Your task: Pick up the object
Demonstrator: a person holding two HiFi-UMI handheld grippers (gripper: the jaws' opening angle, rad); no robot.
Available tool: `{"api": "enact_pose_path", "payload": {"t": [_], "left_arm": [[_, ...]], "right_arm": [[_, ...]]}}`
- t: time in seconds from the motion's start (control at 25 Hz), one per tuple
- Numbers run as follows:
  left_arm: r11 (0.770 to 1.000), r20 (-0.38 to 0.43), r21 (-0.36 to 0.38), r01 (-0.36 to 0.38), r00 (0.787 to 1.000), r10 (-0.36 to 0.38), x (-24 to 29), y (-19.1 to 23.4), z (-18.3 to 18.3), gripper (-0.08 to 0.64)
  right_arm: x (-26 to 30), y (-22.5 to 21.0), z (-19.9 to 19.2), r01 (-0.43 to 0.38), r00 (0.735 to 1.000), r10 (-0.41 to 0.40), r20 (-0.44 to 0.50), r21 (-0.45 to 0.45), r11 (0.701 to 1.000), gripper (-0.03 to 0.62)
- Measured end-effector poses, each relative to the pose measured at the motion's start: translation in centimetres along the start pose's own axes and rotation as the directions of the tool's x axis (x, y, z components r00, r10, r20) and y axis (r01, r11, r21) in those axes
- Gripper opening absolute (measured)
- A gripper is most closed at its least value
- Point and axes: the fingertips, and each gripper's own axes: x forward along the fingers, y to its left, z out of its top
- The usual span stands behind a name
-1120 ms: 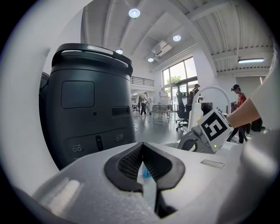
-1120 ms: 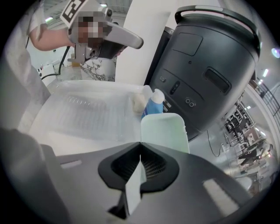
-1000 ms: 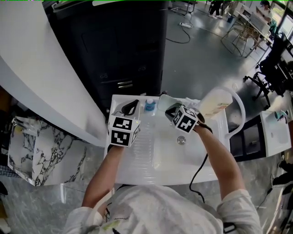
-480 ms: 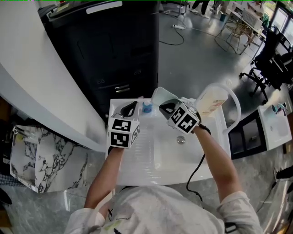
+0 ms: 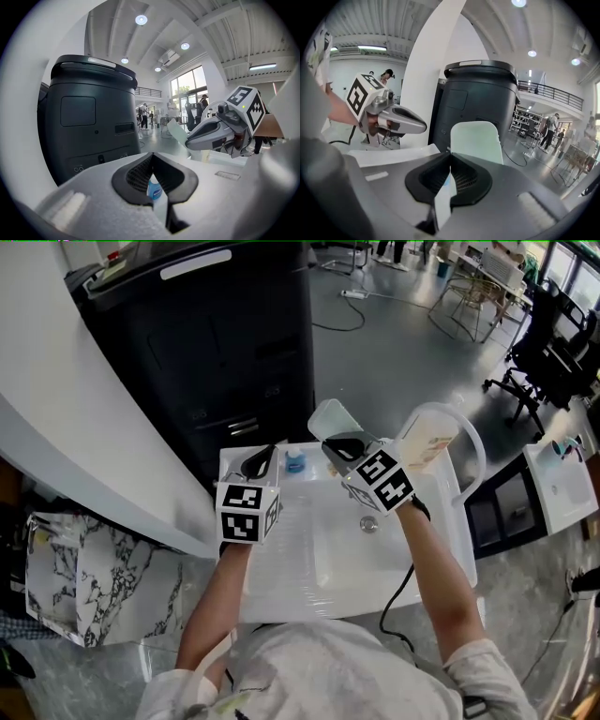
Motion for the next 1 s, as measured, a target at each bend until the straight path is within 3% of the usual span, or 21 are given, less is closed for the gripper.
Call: {"api": "enact_pose_path", "payload": {"t": [0.64,1.0], "left_arm": [[1.0,0.032,0.016,-0.009,0.999,0.008,-0.4,-0.7,1.7,0.005],[0.999,0.038,0.031,-0.02,0.999,0.019,-0.7,-1.0,2.1,0.005]], "right_arm": [[-5.8,-2.0,2.8,0.155,0.965,-0.193,0.179,0.205,0.966,0.009],[-7.6,-2.7,3.1,0.207,0.94,-0.274,0.205,0.298,0.932,0.008]]}}
